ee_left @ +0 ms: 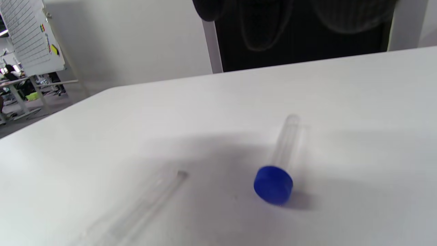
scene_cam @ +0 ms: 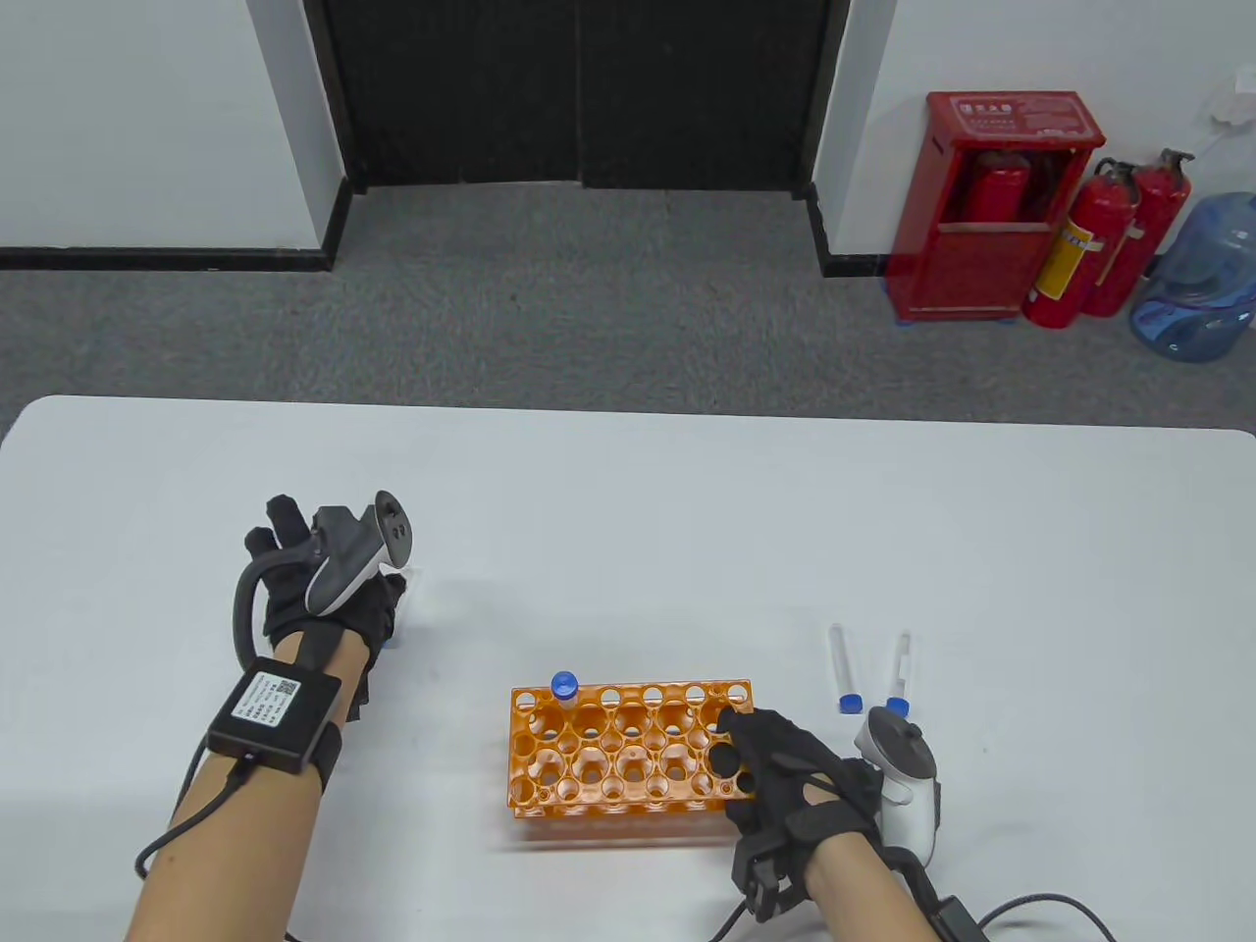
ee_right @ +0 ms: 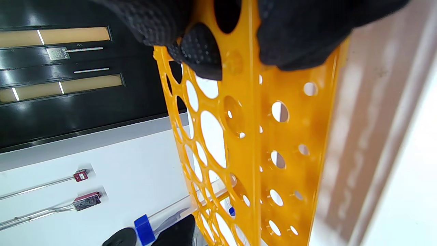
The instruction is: Hold test tube rack and insert test tubes into grid holes one by one
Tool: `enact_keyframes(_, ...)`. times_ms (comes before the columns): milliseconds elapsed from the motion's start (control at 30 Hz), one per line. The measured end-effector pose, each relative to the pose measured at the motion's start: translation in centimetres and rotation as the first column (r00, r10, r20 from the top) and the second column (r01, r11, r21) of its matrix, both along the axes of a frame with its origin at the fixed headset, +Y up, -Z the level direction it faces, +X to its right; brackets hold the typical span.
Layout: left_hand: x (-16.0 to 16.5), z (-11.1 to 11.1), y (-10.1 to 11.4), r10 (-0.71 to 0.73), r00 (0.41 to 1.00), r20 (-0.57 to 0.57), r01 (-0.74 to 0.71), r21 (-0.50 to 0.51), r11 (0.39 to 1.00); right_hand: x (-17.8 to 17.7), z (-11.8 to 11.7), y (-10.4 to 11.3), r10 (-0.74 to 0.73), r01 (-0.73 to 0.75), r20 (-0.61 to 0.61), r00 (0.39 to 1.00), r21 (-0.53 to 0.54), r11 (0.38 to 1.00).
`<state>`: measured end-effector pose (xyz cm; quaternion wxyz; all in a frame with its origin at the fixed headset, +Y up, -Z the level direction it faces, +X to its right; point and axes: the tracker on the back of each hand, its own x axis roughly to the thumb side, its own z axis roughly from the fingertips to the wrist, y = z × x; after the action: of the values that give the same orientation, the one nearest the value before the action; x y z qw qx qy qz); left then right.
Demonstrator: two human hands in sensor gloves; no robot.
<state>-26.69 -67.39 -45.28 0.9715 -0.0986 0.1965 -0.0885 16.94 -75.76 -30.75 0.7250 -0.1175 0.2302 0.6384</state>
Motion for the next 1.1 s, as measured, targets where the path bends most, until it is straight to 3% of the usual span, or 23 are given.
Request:
enact_keyframes(100,0.0,-0.9,-2.6,-0.023,0.998,-0.057,0.017,-0.097,0.995,0.0,0.0,0.0,0.002,-0.002,-0.001,1.000,-0.003,1.000)
enact_keyframes(333,-0.4,-1.8,-6.6,-0.068,0.989,-0.133,0.043,-0.179,0.983,0.0,0.0,0.1,0.007,-0.007,-0.013,1.000,0.002,1.000)
enact_keyframes(433,-0.4,-2.0,-7.4,-0.018,0.986,-0.168,-0.017,-0.206,0.978,0.0,0.0,0.1,0.009,-0.009,-0.013,1.000,0.000,1.000)
enact_keyframes(600,0.1,-2.3,-7.7,-0.015,0.991,-0.132,-0.010,-0.183,0.983,0.0,0.0,0.2,0.012,-0.012,-0.014,1.000,0.000,1.000)
enact_keyframes(733,1.0,-1.9,-4.5,-0.052,0.998,-0.031,0.050,-0.075,0.996,0.0,0.0,0.3,0.004,-0.004,-0.010,1.000,0.000,1.000)
enact_keyframes(767,1.3,-1.6,-2.5,-0.096,0.994,0.043,0.096,-0.005,0.995,0.0,-0.1,0.3,0.003,-0.003,-0.007,1.000,-0.001,1.000)
enact_keyframes(867,1.9,-0.2,2.1,-0.139,0.982,0.126,0.123,0.125,0.984,0.2,-0.1,0.2,0.003,-0.003,0.002,1.000,-0.005,1.000)
enact_keyframes(967,2.1,2.0,6.5,0.026,0.963,0.269,-0.085,0.210,0.974,0.4,-0.1,0.2,-0.008,0.009,0.017,1.000,-0.011,1.000)
enact_keyframes(1100,2.6,5.7,11.0,0.123,0.889,0.442,-0.292,0.338,0.895,0.6,-0.1,0.3,-0.015,0.015,0.028,1.000,-0.005,1.000)
